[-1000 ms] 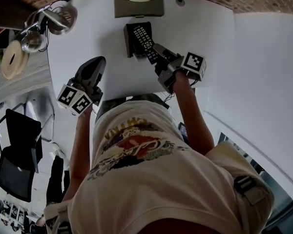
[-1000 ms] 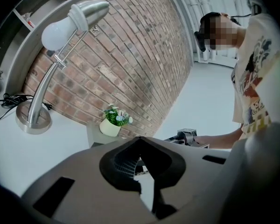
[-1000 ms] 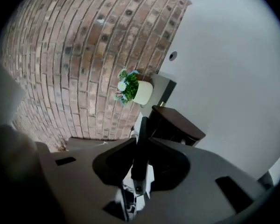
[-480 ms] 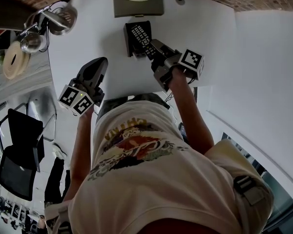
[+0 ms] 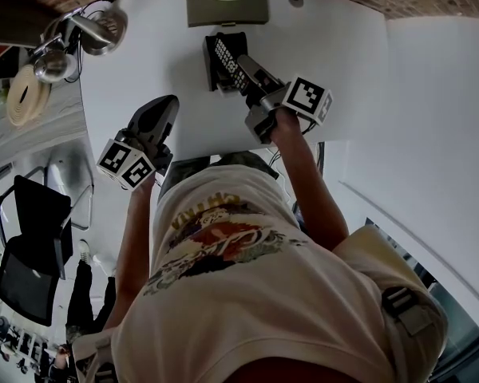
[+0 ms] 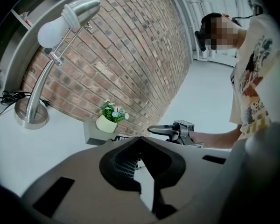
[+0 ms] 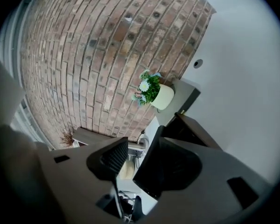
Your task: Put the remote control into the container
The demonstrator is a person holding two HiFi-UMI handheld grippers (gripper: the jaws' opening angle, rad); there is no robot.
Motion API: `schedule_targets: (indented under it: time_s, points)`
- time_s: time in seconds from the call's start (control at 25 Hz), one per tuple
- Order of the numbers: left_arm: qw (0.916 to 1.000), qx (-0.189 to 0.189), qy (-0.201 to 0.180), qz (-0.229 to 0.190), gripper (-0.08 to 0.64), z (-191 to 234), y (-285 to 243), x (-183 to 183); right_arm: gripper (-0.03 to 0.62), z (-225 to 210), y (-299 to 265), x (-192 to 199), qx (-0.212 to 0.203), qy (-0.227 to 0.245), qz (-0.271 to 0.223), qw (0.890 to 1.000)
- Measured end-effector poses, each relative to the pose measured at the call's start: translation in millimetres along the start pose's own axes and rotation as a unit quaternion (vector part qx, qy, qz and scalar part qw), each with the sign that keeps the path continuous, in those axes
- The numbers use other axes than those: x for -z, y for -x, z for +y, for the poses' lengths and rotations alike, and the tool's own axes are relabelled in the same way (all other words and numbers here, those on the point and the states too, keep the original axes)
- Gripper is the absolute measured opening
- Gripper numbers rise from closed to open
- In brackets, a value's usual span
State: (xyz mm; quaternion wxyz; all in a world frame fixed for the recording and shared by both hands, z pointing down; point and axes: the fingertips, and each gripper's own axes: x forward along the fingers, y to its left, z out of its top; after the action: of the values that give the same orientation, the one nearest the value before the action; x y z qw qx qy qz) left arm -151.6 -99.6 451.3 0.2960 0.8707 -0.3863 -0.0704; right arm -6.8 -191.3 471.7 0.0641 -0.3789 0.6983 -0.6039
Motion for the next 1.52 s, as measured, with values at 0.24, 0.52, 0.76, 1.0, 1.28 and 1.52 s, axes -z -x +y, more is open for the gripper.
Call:
schedule_targets:
  time_s: [0.24,0.52,0.76,1.0,1.28,1.52]
  points:
    - [1.0000,0.006,-0.001,0.004,0.005,-7,0,2,0.192,-18,10,18,0.092,0.248,0.084,0.961]
    - [0.9999,0.013,-0.003,0.007,0.005,-12,1,4,0.143,-12,10,30,0.144,0.502,0.167,0.836]
    - [0.9999,0.010,-0.001,0.005,0.005,-15,1,5,0.084,-25,24,7,0.140,0.260,0.102,0.950]
    - [0.9998,0.019,0.003,0.006,0.006,-20,-4,6,0.081,-3,33,-11,0.138,0.395,0.092,0.903]
    - [0.9998,0.018,0.002,0.003,0.005,-19,-6,3,0.081,11,7,-2,0.146,0.739,0.261,0.603]
    - [0.9999,0.004,-0.003,-0.012,0.005,-12,-1,-5,0.081,10,-9,4,0.111,0.768,0.292,0.559]
